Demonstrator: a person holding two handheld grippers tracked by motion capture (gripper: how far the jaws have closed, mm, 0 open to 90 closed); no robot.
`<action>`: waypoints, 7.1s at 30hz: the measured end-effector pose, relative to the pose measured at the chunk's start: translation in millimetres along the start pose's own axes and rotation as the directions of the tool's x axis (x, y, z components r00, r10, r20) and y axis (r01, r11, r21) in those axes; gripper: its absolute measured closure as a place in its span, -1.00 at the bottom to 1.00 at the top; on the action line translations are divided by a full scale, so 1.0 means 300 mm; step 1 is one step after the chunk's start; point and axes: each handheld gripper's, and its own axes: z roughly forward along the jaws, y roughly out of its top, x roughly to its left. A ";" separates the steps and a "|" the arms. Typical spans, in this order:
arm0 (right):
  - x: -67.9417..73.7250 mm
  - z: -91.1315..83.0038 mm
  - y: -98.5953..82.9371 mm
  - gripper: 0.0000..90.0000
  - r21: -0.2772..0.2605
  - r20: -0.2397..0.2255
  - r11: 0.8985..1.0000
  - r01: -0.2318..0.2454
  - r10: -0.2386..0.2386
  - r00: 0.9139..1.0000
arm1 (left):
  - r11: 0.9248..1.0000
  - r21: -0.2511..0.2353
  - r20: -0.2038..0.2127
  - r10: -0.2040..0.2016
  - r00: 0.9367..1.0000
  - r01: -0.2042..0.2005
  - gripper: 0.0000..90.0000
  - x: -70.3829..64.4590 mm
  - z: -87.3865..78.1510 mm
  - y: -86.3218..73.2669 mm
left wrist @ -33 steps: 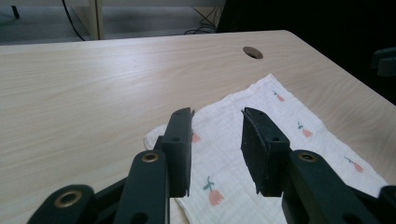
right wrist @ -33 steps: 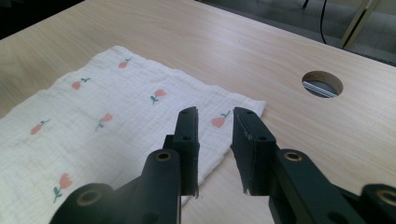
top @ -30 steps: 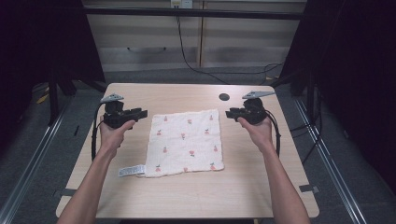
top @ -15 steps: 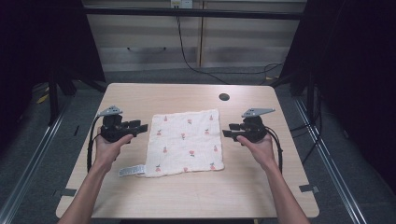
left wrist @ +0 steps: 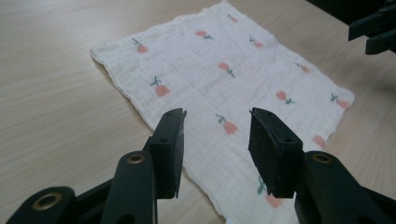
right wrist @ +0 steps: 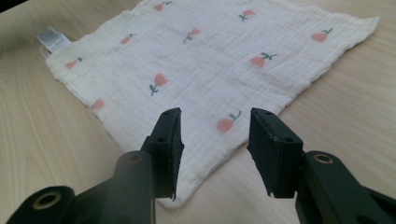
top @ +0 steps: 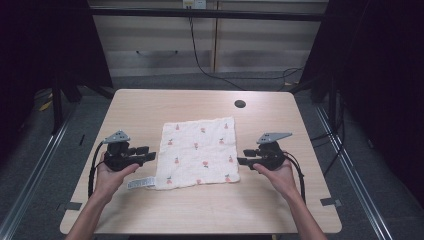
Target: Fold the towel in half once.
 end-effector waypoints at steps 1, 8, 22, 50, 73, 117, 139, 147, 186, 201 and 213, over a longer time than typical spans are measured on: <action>0.005 0.004 -0.007 0.21 0.004 -0.004 1.000 0.002 -0.002 1.000 | 1.000 0.005 -0.001 0.003 1.000 -0.003 0.23 -0.001 -0.002 -0.005; 0.037 0.048 -0.043 0.20 0.057 -0.037 0.998 0.016 -0.014 0.999 | 0.999 0.043 0.013 -0.006 1.000 0.006 0.31 -0.025 -0.004 -0.070; 0.064 0.086 -0.070 0.22 0.084 -0.059 0.996 0.033 -0.028 0.998 | 0.981 0.182 0.023 0.062 0.998 -0.065 0.38 -0.066 0.069 -0.156; 0.078 0.092 -0.124 0.95 0.181 -0.080 0.982 0.063 -0.049 0.996 | 0.970 0.218 0.030 0.102 0.994 -0.106 0.97 -0.102 0.084 -0.174; 0.192 -0.046 -0.254 0.71 0.167 -0.124 0.982 0.085 -0.064 0.990 | 0.966 0.220 0.140 0.107 0.984 -0.136 0.79 -0.232 0.004 -0.252; -0.347 0.277 0.079 0.81 0.068 0.117 0.984 -0.167 0.159 0.980 | 0.986 0.142 0.060 0.081 0.995 -0.089 0.50 -0.133 0.182 -0.092; -0.319 0.246 0.102 0.98 0.032 0.082 0.988 -0.148 0.145 0.986 | 0.993 0.093 -0.053 -0.069 0.996 0.074 0.43 0.166 0.328 0.088; -0.321 0.232 0.107 0.98 0.022 0.077 0.989 -0.148 0.146 0.986 | 0.990 0.124 -0.052 -0.062 0.997 0.068 0.47 0.182 0.393 0.105; -0.302 0.117 0.155 0.98 -0.078 0.066 0.990 -0.120 0.126 0.990 | 0.999 -0.033 0.001 -0.038 0.999 0.038 0.92 0.138 0.250 0.190; -0.260 0.039 0.242 0.98 -0.152 0.058 0.986 -0.064 0.074 0.996 | 0.995 -0.102 0.015 -0.007 1.000 0.008 0.92 0.107 0.171 0.252; -0.262 0.029 0.282 0.98 -0.169 0.064 0.984 -0.064 0.076 0.995 | 0.990 -0.143 0.010 0.014 1.000 -0.012 0.92 0.097 0.137 0.298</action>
